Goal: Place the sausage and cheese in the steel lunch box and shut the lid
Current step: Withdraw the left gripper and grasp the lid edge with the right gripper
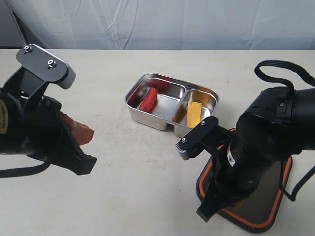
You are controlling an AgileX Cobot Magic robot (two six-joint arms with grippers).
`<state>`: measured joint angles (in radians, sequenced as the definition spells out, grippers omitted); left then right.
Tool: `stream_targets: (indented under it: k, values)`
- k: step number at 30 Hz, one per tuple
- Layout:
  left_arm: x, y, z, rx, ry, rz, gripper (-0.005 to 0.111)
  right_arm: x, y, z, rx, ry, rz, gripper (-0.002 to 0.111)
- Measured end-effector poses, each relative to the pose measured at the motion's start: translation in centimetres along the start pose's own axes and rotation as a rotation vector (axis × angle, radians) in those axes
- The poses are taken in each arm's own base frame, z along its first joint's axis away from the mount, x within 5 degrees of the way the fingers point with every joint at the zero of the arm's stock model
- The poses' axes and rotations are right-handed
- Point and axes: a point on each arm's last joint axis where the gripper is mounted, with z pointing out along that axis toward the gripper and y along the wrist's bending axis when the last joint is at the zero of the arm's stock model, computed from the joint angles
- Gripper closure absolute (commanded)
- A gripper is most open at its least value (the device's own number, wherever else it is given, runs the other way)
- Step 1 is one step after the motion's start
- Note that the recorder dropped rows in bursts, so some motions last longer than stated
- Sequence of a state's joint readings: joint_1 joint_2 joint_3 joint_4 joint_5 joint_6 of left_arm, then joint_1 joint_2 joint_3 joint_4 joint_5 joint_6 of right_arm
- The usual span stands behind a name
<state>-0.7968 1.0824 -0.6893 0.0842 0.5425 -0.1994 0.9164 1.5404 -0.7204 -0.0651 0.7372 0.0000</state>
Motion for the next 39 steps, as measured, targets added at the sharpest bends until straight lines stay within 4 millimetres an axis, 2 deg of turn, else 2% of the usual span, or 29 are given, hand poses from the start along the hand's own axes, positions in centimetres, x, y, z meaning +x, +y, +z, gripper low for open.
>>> stream_targets:
  k: [3, 9, 19, 22, 25, 35, 39]
  values:
    - [0.4, 0.1, -0.3, 0.001, -0.009, 0.0, 0.107, 0.0, 0.5, 0.0, -0.048, -0.002, -0.022, 0.07]
    - [0.9, 0.1, -0.5, 0.001, -0.007, -0.002, 0.107, -0.1, 0.7, 0.6, -0.067, 0.013, -0.042, 0.07]
    - [1.0, 0.1, -0.4, 0.006, -0.004, -0.01, 0.107, -0.8, 0.7, 3.6, -0.061, 0.061, -0.055, 0.071]
    - [1.0, 0.1, -0.4, 0.006, -0.004, -0.01, 0.107, -0.9, 0.8, 4.5, -0.061, 0.073, -0.056, 0.081]
    - [1.0, 0.1, -0.4, 0.006, -0.004, -0.01, 0.107, -1.1, 0.7, 4.8, -0.06, 0.084, -0.063, 0.107]
    - [1.0, -0.1, -0.4, 0.024, 0.0, -0.04, 0.107, -0.9, 0.9, 4.6, -0.079, 0.122, -0.042, 0.108]
    - [1.0, -0.1, -0.4, 0.032, 0.002, -0.055, 0.107, -0.3, 1.2, 2.8, -0.113, 0.115, -0.003, 0.108]
